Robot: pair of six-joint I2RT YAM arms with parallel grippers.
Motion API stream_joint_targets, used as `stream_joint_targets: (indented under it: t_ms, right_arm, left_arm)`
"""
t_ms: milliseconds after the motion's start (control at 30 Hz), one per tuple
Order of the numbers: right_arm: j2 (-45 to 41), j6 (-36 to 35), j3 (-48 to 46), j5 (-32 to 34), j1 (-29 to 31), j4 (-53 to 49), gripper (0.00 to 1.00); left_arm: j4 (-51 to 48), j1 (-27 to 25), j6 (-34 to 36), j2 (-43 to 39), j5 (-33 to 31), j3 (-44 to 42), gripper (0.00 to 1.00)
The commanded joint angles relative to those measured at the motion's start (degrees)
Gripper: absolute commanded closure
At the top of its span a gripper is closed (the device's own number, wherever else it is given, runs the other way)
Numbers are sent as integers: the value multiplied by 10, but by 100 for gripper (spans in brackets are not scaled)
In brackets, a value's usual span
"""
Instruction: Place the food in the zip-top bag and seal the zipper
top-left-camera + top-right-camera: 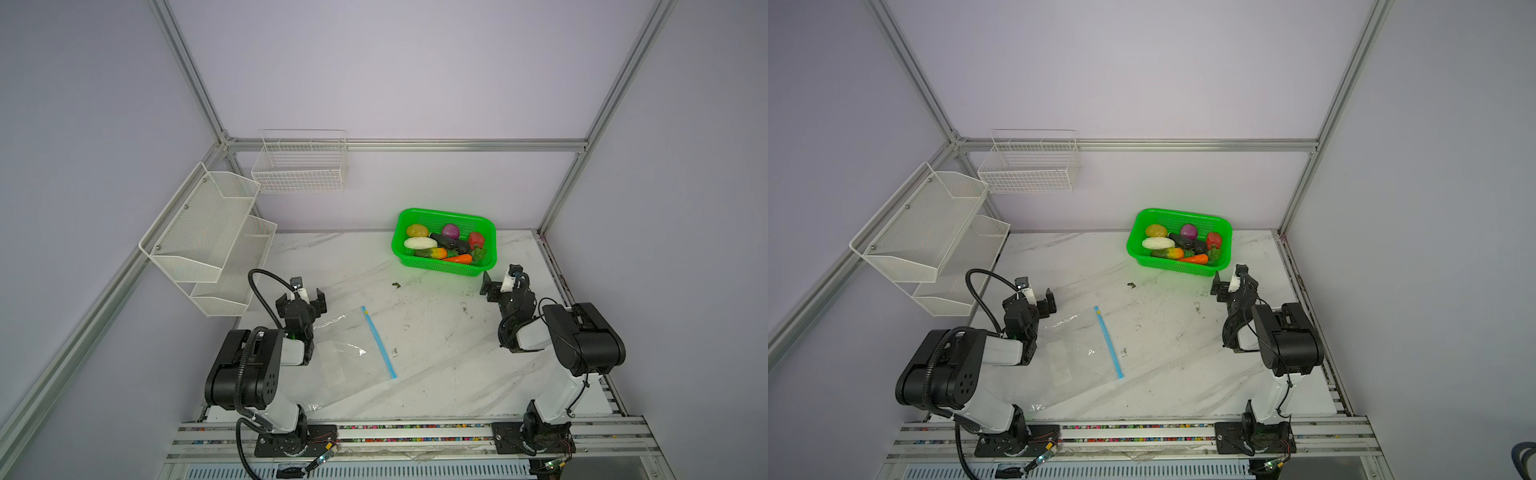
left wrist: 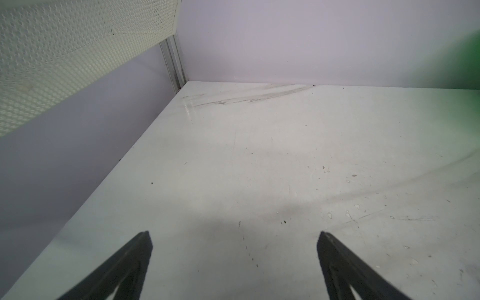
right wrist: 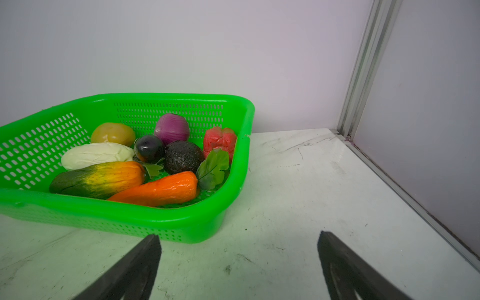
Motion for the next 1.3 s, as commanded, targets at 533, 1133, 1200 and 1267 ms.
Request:
stream_joint_targets:
  t_ms: [533,1133,1200,1267]
  right_arm:
    - [-144,24,32,113,31,-158,3]
    - [-137,244,303,26,6,-527,3]
    - [-112,256,336,-8,-10,-552,3]
    - [-82,251,376,-42,-15,-586,3]
  left_arm:
    - [-318,-8,-75,-133,-37,133,0]
    - [-533,-64,-272,104,286,522,0]
    - [-542,-73,-273,134,322,573,0]
    - [-550,-79,-276,165,359,618,0]
